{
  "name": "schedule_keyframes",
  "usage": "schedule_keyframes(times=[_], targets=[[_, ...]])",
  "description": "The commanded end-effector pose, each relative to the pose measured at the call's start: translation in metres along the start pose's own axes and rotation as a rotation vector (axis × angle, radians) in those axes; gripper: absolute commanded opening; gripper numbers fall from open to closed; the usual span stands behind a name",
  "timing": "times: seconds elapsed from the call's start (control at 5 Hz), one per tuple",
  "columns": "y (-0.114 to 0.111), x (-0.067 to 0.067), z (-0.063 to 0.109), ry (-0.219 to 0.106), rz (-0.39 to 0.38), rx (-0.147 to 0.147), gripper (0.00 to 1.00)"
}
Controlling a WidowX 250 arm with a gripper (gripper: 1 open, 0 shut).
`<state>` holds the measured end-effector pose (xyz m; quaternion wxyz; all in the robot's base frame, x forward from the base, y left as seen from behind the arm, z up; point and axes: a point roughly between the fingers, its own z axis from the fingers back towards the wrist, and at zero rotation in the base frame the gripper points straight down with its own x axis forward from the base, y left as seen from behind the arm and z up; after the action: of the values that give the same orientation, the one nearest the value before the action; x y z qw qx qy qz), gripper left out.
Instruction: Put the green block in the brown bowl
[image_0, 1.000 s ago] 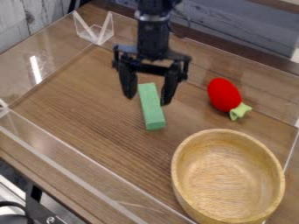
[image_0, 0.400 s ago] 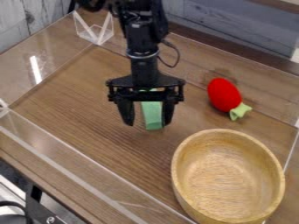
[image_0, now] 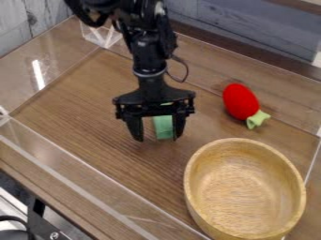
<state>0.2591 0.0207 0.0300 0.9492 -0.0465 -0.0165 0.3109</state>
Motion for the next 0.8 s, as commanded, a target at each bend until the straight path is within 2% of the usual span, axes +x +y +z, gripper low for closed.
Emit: schedule_keyframes(times=[0.0,0.2,0.6], targets=[[-0.018,0.004,0.013,-0.04,-0.041,-0.017,1.0],[-0.032,0.005,0.021,-0.054,-0.079,-0.022,1.0],[-0.038,0.008,0.021,-0.08,-0.074,0.01,1.0]])
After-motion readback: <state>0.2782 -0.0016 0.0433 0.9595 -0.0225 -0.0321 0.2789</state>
